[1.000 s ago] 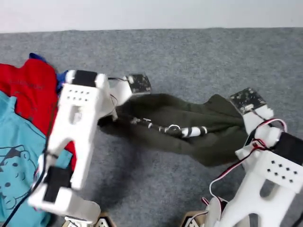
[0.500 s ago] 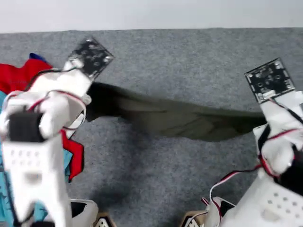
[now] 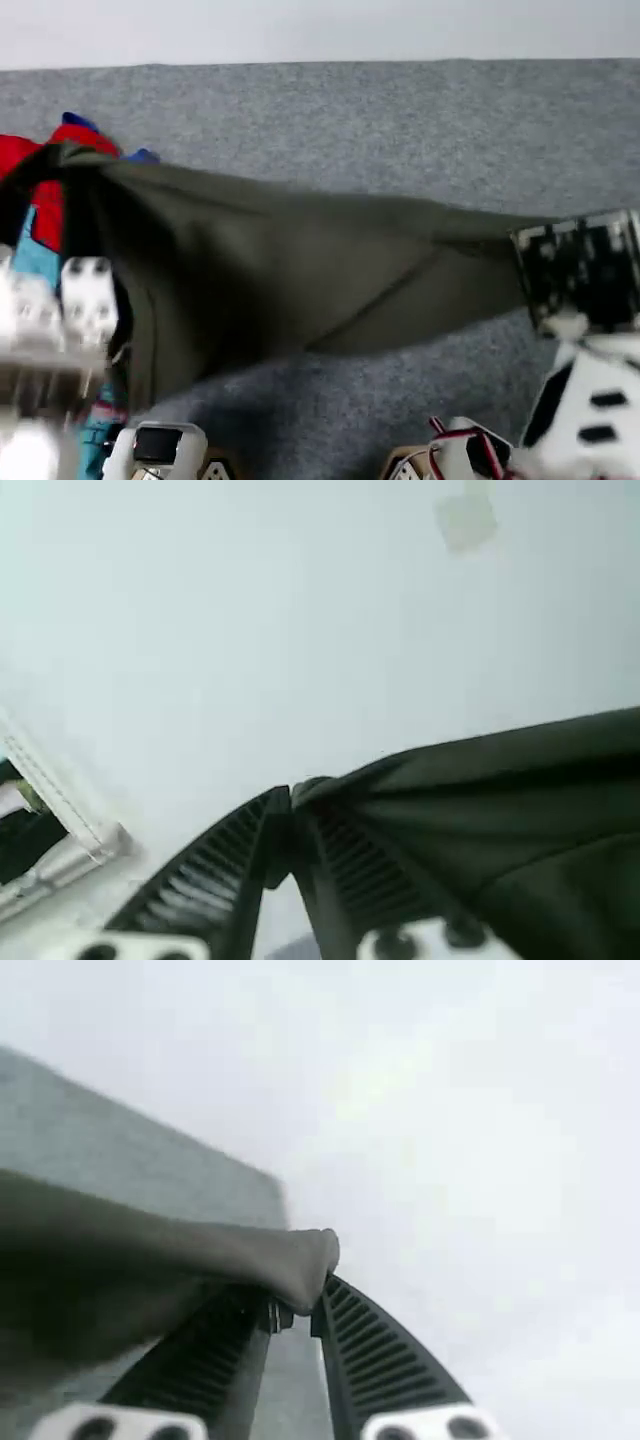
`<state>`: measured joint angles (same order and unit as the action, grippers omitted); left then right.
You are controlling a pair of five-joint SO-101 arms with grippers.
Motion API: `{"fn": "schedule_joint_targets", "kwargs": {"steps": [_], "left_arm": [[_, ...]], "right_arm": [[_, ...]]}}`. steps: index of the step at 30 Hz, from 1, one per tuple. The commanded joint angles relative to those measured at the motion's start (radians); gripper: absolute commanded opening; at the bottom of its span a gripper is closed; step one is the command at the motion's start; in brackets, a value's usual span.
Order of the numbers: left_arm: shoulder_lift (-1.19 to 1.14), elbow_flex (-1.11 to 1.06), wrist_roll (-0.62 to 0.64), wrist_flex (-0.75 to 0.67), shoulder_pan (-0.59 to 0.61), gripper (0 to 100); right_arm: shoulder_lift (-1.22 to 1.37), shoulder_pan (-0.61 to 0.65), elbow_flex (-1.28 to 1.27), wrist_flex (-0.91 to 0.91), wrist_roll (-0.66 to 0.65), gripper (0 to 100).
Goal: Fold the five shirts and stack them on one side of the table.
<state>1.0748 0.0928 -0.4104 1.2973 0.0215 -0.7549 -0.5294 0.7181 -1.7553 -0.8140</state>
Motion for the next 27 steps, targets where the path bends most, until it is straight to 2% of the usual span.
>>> {"fn": "schedule_joint_targets", "kwargs": {"steps": [1,5,10,14,18,22,27], "left_arm": [[0.069,0.022,0.006,-0.029,0.003,0],[0.117,0.019,0.003,-0.002,0.005,0],[0.120,-0.030,0.003,0.120,0.005,0],[0.121,-0.191,0.003,0.167,0.005,0],[0.120,-0.449,0.002,0.166,0.003,0],[0.120,-0.760,0.002,0.032,0.003,0],[0.118,-1.082,0.002,-0.253,-0.026,0]], "right_arm": [[0.004,-0.062,0.078,-0.033,-0.005,1.1],[-0.025,-0.064,0.083,-0.033,-0.046,1.1],[-0.010,-0.064,-0.014,-0.033,-0.049,1.3],[-0.008,-0.061,-0.226,-0.031,-0.049,1.3],[-0.008,0.018,-0.493,-0.031,-0.049,1.2],[-0.005,0.153,-0.770,0.025,-0.037,1.1],[-0.005,0.275,-1.135,0.312,0.035,1.1]]}}
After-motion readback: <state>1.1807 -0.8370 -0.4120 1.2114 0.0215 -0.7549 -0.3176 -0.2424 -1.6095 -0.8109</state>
